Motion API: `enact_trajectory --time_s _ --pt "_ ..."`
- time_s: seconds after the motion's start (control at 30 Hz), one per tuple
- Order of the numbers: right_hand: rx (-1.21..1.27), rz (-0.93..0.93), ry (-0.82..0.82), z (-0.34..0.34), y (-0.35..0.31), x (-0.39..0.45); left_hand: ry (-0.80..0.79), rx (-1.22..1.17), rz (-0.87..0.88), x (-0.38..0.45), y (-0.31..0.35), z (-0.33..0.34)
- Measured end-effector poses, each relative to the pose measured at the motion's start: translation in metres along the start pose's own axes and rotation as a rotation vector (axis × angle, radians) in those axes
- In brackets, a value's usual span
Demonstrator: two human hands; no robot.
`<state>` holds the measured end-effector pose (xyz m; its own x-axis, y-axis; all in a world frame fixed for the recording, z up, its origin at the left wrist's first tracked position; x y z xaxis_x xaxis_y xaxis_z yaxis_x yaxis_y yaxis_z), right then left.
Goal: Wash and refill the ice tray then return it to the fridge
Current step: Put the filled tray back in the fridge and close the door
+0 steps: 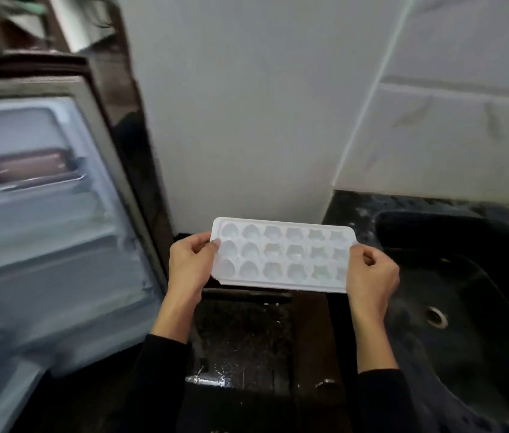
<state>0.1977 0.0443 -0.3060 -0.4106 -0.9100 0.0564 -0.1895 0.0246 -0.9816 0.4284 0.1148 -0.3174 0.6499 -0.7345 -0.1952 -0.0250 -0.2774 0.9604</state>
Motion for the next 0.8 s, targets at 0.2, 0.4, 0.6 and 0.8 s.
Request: enact_trajectory --time_s 0.2,0.4,0.6,0.8 --pt "-0.017 -0.069 -0.295 0.062 -0.009 -0.030 0.277 -0.090 -0.102 -0.029 -0.024 -0.069" --pt "-0.041 -0.099 -0.608 0.139 -0.009 -0.096 0.570 -0.117 -0.185 -0.061 -0.056 -0.154" --pt "-0.024 -0.162 -0.846 0.218 -0.018 -0.192 0.789 -0.110 -0.227 -0.084 -0.082 -0.256" --pt "0.031 -0.216 -1.027 0.287 -0.039 -0.288 0.948 -0.084 -0.255 -0.094 -0.096 -0.354"
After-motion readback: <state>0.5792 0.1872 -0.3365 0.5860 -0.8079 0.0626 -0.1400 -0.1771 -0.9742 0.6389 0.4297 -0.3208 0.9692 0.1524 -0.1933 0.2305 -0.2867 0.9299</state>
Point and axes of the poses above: each hand's wrist, its own x-axis towards the middle knuckle, its own z-axis out of the palm, y = z × x, the point moved 1 cm from there along x, towards the middle knuckle, and after that the axes turned 9 degrees about x, right-handed, at the moved point
